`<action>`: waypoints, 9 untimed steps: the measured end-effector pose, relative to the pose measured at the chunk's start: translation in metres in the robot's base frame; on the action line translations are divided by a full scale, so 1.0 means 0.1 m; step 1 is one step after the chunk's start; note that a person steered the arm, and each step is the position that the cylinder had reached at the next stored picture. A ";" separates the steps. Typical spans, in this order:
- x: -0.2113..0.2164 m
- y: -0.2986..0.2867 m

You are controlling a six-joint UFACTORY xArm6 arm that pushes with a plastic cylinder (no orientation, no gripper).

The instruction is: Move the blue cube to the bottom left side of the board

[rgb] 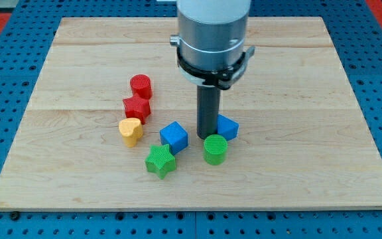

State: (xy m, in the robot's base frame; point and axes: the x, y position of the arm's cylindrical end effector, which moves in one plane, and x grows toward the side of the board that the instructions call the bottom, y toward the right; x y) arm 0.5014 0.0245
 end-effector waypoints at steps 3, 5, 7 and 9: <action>0.11 -0.69; 0.19 -1.15; 0.25 -1.74; 0.49 -1.77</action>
State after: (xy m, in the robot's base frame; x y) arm 0.5501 -0.1528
